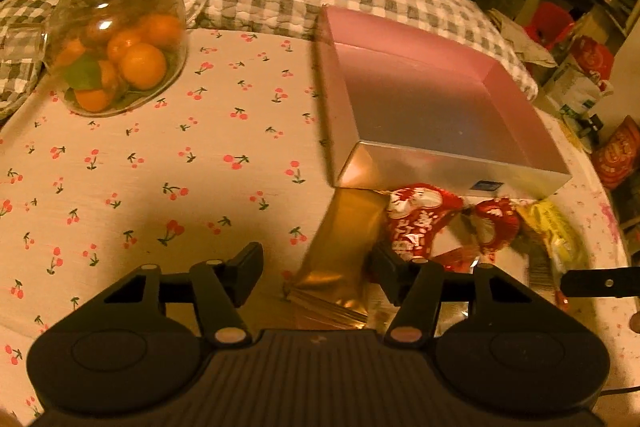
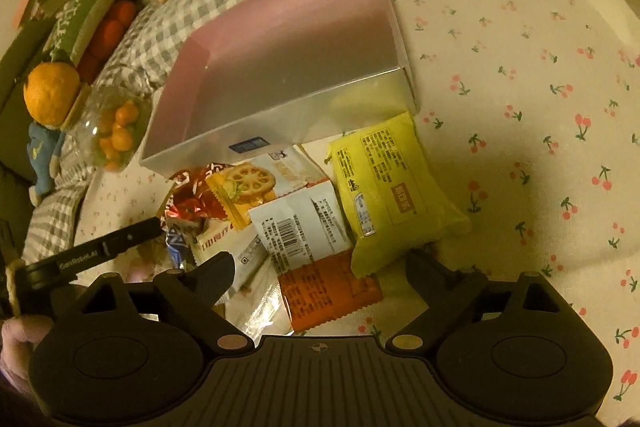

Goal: Organize snacks
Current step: 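Grasp the gold-wrapped bar with the left tool while the right tool grasps the red-and-white barcode packet, then lift the gold bar with the left tool while the right tool carries the barcode packet toward the box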

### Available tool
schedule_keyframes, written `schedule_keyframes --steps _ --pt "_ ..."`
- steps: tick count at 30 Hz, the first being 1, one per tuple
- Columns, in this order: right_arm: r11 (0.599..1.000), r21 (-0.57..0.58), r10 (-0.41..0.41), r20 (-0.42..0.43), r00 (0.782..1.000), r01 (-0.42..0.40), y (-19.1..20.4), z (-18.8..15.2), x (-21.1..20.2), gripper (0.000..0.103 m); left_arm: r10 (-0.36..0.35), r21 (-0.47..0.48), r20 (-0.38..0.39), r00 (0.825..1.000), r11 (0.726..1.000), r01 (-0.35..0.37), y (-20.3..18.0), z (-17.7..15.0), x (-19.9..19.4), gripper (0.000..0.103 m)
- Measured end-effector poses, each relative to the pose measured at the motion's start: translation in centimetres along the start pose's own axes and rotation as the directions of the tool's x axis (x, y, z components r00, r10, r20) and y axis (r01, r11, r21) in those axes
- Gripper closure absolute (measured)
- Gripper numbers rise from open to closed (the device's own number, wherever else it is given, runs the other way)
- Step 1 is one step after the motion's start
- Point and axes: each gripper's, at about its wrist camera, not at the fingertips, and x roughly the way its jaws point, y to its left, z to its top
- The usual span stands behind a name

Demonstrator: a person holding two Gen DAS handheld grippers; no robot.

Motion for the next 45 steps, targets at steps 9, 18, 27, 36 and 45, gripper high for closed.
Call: schedule_keyframes --steps 9,18,27,36,45 --pt "0.998 -0.043 -0.034 0.024 0.999 0.035 1.0 -0.8 -0.1 0.055 0.004 0.066 -0.009 1.0 0.998 -0.004 -0.8 -0.5 0.1 0.063" --pt "0.997 -0.064 -0.031 0.016 0.999 0.032 1.3 -1.7 -1.4 0.069 0.012 0.106 -0.051 0.999 0.994 -0.007 -1.2 -1.5 -0.8 0.073" --pt "0.997 -0.01 -0.076 0.012 0.997 0.076 -1.0 -2.1 -3.2 0.07 0.088 0.106 -0.099 0.991 0.991 -0.078 -0.2 -2.2 -2.0 0.075" --pt "0.994 -0.048 -0.101 -0.057 0.993 0.099 -1.6 -2.3 -3.8 0.065 0.156 0.118 -0.109 0.982 0.983 -0.143 0.9 -2.6 -2.6 0.071" --pt "0.999 0.023 -0.047 -0.045 0.998 0.048 -1.9 -1.4 -3.2 0.051 0.167 0.087 -0.069 0.984 0.983 -0.161 0.9 -2.5 -1.7 0.048"
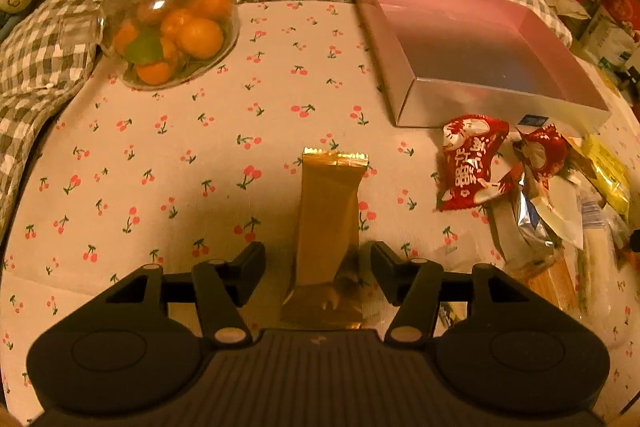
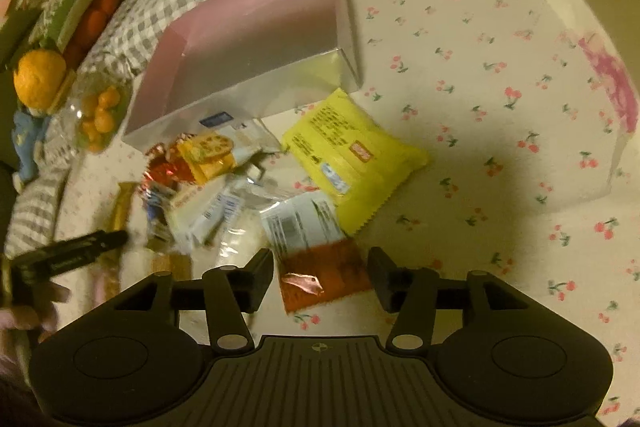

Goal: Organize snacks
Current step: 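Lift the gold bar with the left tool while the right tool carries the barcode packet toward the box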

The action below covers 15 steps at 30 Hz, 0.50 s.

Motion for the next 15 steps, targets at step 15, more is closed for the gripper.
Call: schedule_keyframes --steps 15 --pt "0.971 -0.192 -0.121 0.106 0.987 0.139 3.6 -0.4 1.6 0.058 0.018 0.036 0.054 0.998 0.999 -0.02 -0.9 0.5 0.5 0.074"
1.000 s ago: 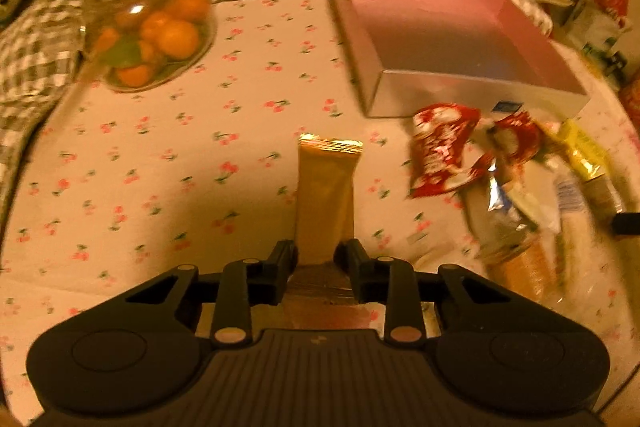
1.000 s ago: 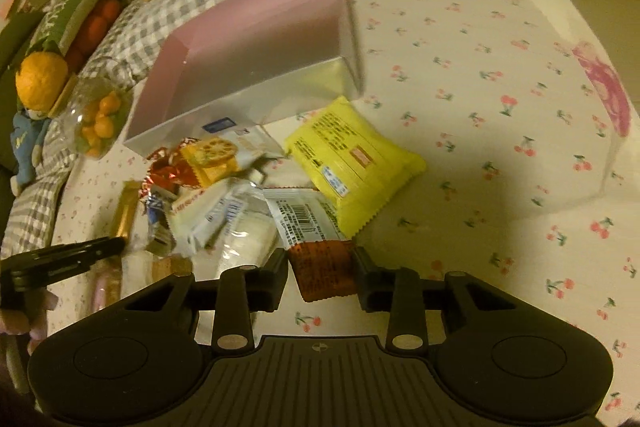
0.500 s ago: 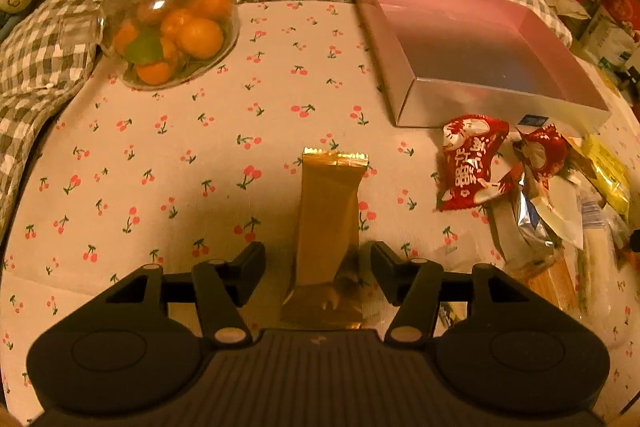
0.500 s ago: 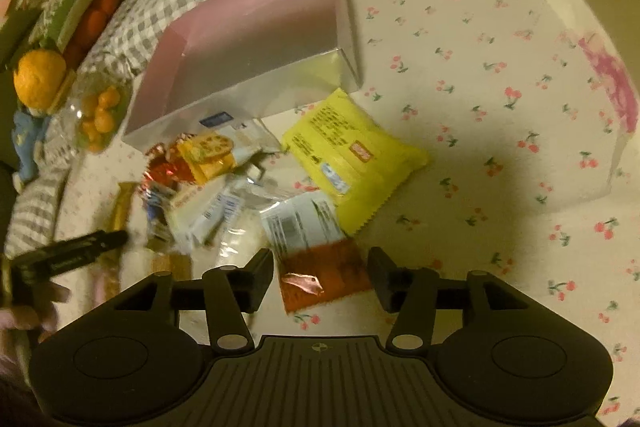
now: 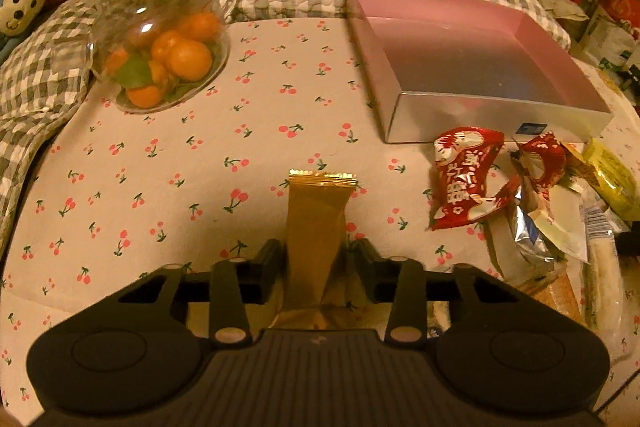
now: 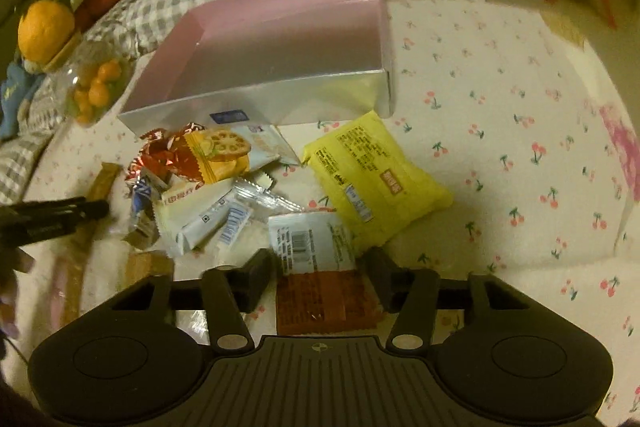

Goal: Organize snacks
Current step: 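Lift the gold bar with the left tool while the right tool carries the barcode packet toward the box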

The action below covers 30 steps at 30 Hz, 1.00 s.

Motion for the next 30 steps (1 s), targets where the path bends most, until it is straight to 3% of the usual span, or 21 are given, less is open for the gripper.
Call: schedule_keyframes --steps 5,20,30 --pt "0.999 0.036 0.004 0.013 1.0 -0.004 0.0 0.2 -0.4 0.064 0.003 -0.015 -0.001 1.0 1.0 -0.003 0.1 0.1 -0.1 0.077" --pt "0.969 0.165 0.181 0.042 0.983 -0.186 -0.2 1.2 -3.3 0.065 -0.109 -0.094 0.051 0.993 0.989 0.113 0.1 1.2 -3.6 0.077" --pt "0.972 0.176 0.14 0.095 0.986 -0.155 -0.6 3.5 -4.1 0.065 -0.113 -0.063 0.117 0.987 0.991 0.121 -1.7 3.0 -5.1 0.077"
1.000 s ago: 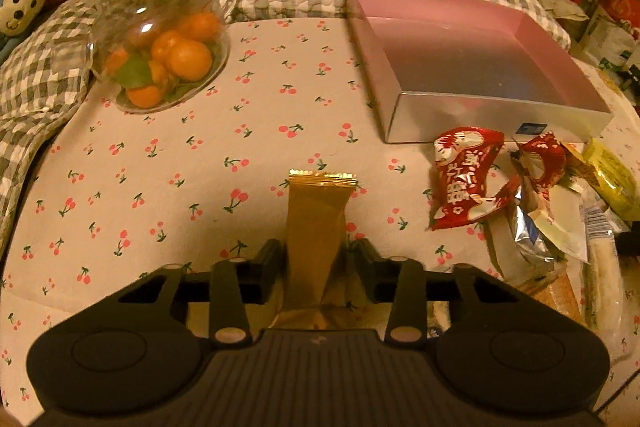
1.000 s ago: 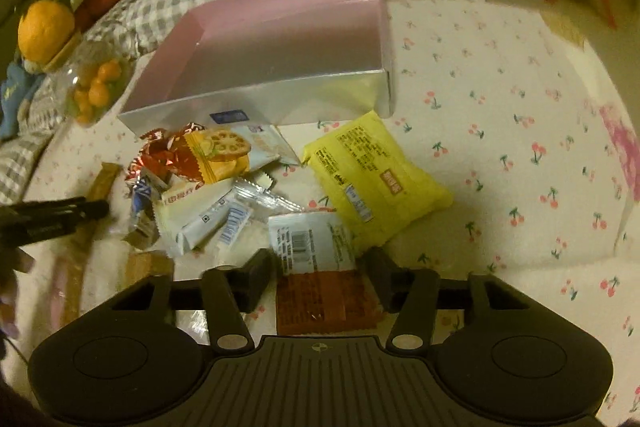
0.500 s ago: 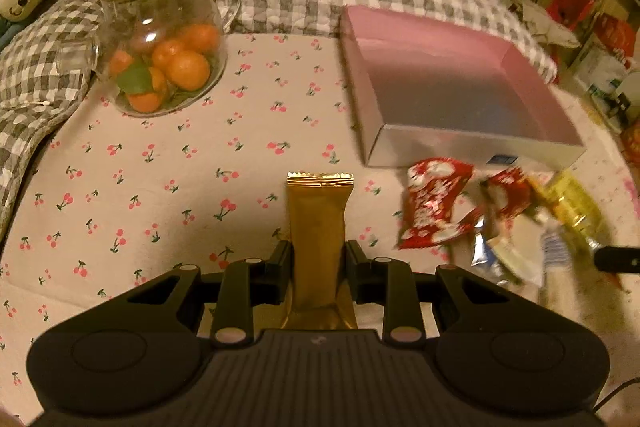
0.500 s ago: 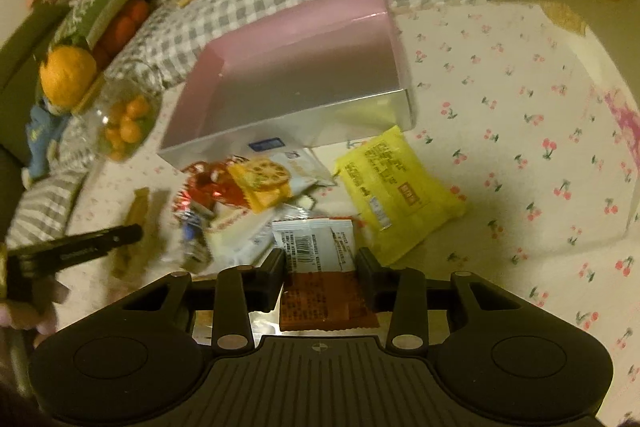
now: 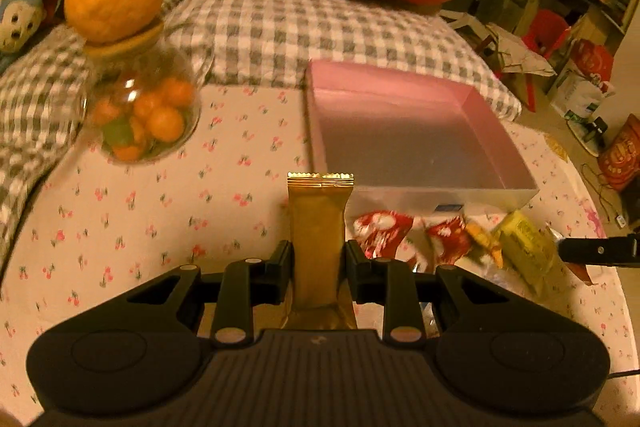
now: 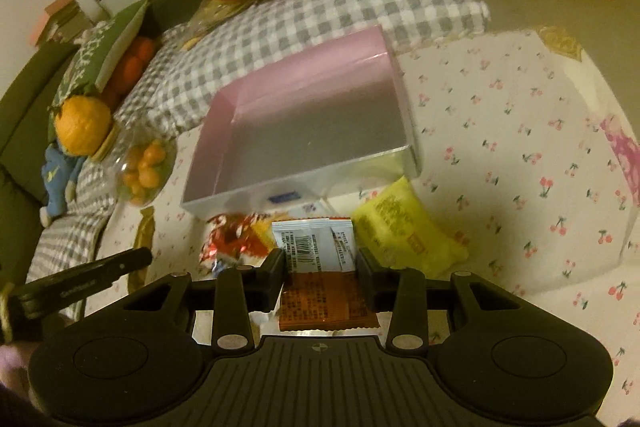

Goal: Organize snacks
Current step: 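Lift the gold bar with the left tool while the right tool carries the barcode packet toward the box, then lower both snacks into the silver box and open both tools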

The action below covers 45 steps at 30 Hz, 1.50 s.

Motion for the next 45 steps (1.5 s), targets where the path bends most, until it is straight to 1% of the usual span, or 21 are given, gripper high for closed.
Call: schedule_keyframes --steps 4,9,13,17,22,27,31,37,45 --pt "1.0 0.031 0.004 0.03 1.0 -0.005 0.0 1.7 0.1 0.065 -0.007 0.023 0.039 0.999 1.0 0.006 -1.3 1.6 0.1 0.077" --pt "1.0 0.016 0.015 0.078 0.997 -0.016 0.8 4.3 0.6 0.065 -0.014 0.054 0.067 0.998 0.998 0.011 -3.3 3.8 1.4 0.077" --pt "1.0 0.011 0.003 0.095 0.995 -0.004 1.1 6.0 2.0 0.065 -0.016 0.072 0.075 0.997 0.997 0.01 -4.6 5.0 2.9 0.077" --pt "1.0 0.0 -0.019 0.1 0.995 0.019 1.0 7.0 3.6 0.065 0.008 0.101 0.074 0.997 0.995 -0.015 -5.5 5.8 4.9 0.077" --pt "0.999 -0.012 -0.049 0.085 0.995 0.05 0.5 7.9 5.9 0.065 -0.002 0.098 0.074 0.997 0.995 -0.006 -5.8 6.3 6.6 0.077" --pt "0.997 -0.018 -0.077 0.065 0.995 0.078 0.1 8.4 7.8 0.065 0.023 0.089 0.067 0.997 0.996 -0.029 -5.6 6.6 8.5 0.077" --pt "0.994 -0.038 -0.097 0.057 0.994 0.1 0.2 8.6 9.0 0.065 0.042 0.107 0.071 0.997 0.993 -0.05 -5.5 6.5 9.8 0.077" --pt "0.989 -0.069 -0.13 0.042 0.991 0.133 0.8 8.6 10.5 0.064 0.074 0.147 0.065 0.995 0.986 -0.083 -6.0 6.0 11.0 0.077" --pt "0.981 -0.098 -0.166 0.032 0.986 0.168 1.3 8.4 11.3 0.063 0.089 0.163 0.05 0.995 0.982 -0.096 -6.0 5.9 11.7 0.077"
